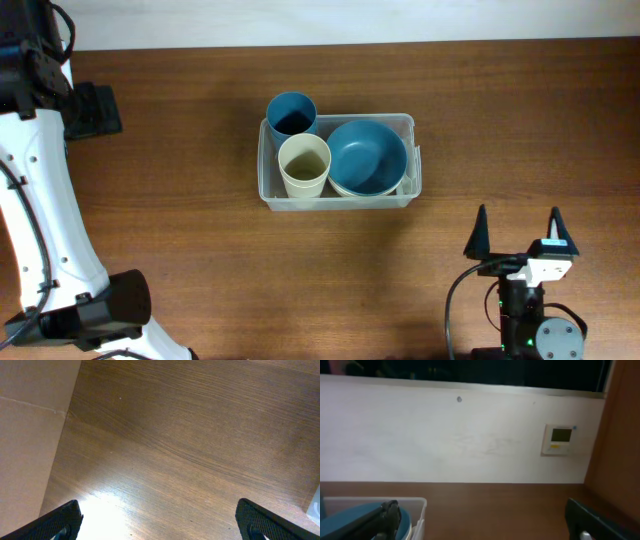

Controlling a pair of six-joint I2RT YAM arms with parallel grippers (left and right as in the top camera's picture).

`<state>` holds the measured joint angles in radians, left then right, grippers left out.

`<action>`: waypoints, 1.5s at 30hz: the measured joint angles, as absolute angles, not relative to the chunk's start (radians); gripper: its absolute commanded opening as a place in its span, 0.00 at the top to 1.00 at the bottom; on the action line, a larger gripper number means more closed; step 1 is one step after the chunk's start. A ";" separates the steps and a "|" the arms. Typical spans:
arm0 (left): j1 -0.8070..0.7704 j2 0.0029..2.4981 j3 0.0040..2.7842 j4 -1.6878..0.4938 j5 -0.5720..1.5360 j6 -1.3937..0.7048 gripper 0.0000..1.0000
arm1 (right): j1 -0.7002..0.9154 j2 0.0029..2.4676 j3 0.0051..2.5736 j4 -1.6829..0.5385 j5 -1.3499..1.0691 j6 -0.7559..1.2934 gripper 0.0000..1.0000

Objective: Pack container

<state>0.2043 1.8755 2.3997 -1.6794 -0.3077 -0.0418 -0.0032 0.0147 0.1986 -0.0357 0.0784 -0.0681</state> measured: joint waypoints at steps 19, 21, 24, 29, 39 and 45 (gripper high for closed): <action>0.204 1.876 2.400 -1.679 -0.307 -0.042 0.00 | -0.003 0.015 0.027 0.113 0.061 -0.080 0.01; 0.204 1.876 2.400 -1.679 -0.308 -0.042 0.00 | -0.003 0.015 0.016 0.113 0.061 -0.079 0.01; 0.204 1.876 2.400 -1.680 -0.307 -0.042 0.00 | -0.003 0.015 0.013 0.103 0.061 -0.079 0.01; 0.204 1.876 2.400 -1.679 -0.307 -0.042 0.00 | -0.003 0.014 0.012 0.052 0.061 -0.079 0.01; 0.204 1.876 2.400 -1.679 -0.308 -0.042 0.00 | -0.003 0.014 0.012 -0.068 0.058 -0.079 0.01; 0.204 1.876 2.400 -1.679 -0.308 -0.042 0.00 | -0.003 0.014 0.012 -0.069 0.058 -0.078 0.01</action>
<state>0.2043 1.8755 2.3997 -1.6794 -0.3077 -0.0418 -0.0032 0.0139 0.0116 -0.0689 0.0582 -0.0784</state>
